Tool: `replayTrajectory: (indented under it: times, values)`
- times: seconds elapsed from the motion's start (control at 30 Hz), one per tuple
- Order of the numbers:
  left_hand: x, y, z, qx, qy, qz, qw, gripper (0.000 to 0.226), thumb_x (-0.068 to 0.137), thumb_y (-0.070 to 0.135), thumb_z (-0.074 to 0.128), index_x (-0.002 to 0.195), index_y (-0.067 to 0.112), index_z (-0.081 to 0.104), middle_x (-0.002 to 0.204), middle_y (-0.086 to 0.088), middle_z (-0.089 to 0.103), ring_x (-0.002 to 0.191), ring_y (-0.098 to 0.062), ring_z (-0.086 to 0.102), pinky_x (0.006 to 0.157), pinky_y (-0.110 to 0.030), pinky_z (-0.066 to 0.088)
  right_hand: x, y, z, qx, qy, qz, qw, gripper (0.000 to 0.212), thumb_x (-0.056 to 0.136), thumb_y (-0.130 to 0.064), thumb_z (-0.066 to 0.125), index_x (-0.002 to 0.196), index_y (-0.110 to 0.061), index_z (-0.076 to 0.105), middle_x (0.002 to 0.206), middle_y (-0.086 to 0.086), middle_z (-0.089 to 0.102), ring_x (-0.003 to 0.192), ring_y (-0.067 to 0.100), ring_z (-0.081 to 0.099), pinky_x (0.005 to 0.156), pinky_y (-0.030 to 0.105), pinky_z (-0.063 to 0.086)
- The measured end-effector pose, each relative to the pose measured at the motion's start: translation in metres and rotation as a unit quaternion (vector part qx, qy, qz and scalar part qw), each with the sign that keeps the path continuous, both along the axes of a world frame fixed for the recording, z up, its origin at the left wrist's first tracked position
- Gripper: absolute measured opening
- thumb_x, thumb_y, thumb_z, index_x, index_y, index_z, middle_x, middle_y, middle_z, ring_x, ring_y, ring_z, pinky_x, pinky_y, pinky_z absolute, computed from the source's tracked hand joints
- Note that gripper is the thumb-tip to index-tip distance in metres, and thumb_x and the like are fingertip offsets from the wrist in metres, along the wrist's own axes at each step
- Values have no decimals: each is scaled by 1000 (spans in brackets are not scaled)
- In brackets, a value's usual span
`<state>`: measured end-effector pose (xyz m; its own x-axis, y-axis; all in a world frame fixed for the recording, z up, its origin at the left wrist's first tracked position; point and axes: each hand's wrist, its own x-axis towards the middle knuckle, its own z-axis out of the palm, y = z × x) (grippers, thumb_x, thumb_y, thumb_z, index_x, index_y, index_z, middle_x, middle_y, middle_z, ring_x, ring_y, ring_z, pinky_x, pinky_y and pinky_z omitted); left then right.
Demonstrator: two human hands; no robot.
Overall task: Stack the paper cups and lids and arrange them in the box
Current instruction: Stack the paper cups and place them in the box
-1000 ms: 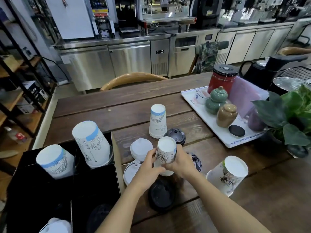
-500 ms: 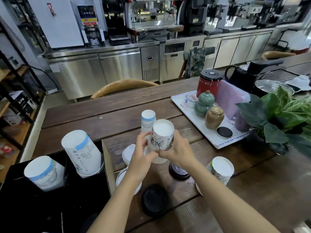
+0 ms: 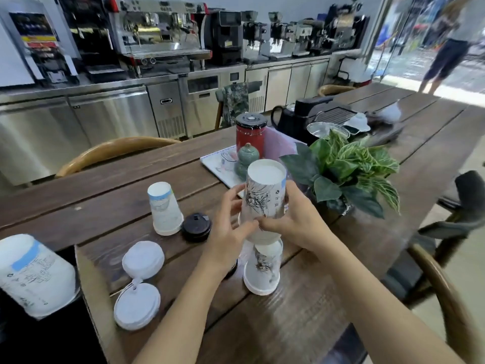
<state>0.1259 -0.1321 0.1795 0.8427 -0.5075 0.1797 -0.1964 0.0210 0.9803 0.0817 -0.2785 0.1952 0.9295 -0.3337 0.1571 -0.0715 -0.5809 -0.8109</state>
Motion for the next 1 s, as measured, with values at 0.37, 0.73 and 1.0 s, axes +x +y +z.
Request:
replayTrajectory:
  times: [0.37,0.73,1.0]
  values:
    - [-22,-17,-65,117,66,1,991,53,82,3,60,110,46,44,114,13,56,109,-3,53,78,-13,43,-23,-22,-79,78,97,11,992,66,62,-26,83,113,-31,42,109,-15,57,107,8,56,91,34,49]
    - [-9,-22,-101,262,172,102,944,35,97,24,39,131,18,48,139,0,51,125,-16,47,99,-30,37,-14,-46,-147,233,130,-138,954,43,83,1,50,123,-14,54,129,6,57,118,21,52,97,34,44]
    - [-20,-36,-122,127,456,53,879,68,86,68,31,147,39,18,159,9,14,146,-18,14,116,-45,18,-14,-19,-173,444,239,-78,860,53,92,-57,36,128,-24,57,133,0,60,120,15,54,94,29,46]
